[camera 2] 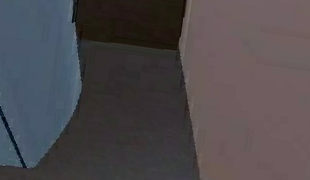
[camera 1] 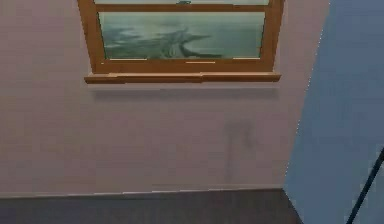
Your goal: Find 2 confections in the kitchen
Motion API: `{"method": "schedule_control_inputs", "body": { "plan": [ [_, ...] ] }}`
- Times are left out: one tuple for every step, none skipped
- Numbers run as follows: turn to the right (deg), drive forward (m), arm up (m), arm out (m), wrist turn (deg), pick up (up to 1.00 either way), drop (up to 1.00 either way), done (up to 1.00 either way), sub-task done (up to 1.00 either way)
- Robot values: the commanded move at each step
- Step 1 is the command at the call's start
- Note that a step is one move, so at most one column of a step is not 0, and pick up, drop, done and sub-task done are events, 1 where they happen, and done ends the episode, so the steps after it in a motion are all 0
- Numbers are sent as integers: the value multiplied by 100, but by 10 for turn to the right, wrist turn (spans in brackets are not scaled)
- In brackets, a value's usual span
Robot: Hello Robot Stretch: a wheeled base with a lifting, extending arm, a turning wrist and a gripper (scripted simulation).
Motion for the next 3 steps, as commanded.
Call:
{"method": "schedule_control_inputs", "body": {
  "plan": [
    [450,0,0,0,0,0,0,0,0],
    [450,0,0,0,0,0,0,0,0],
    [0,100,0,0,0,0,0,0,0]
  ]
}}
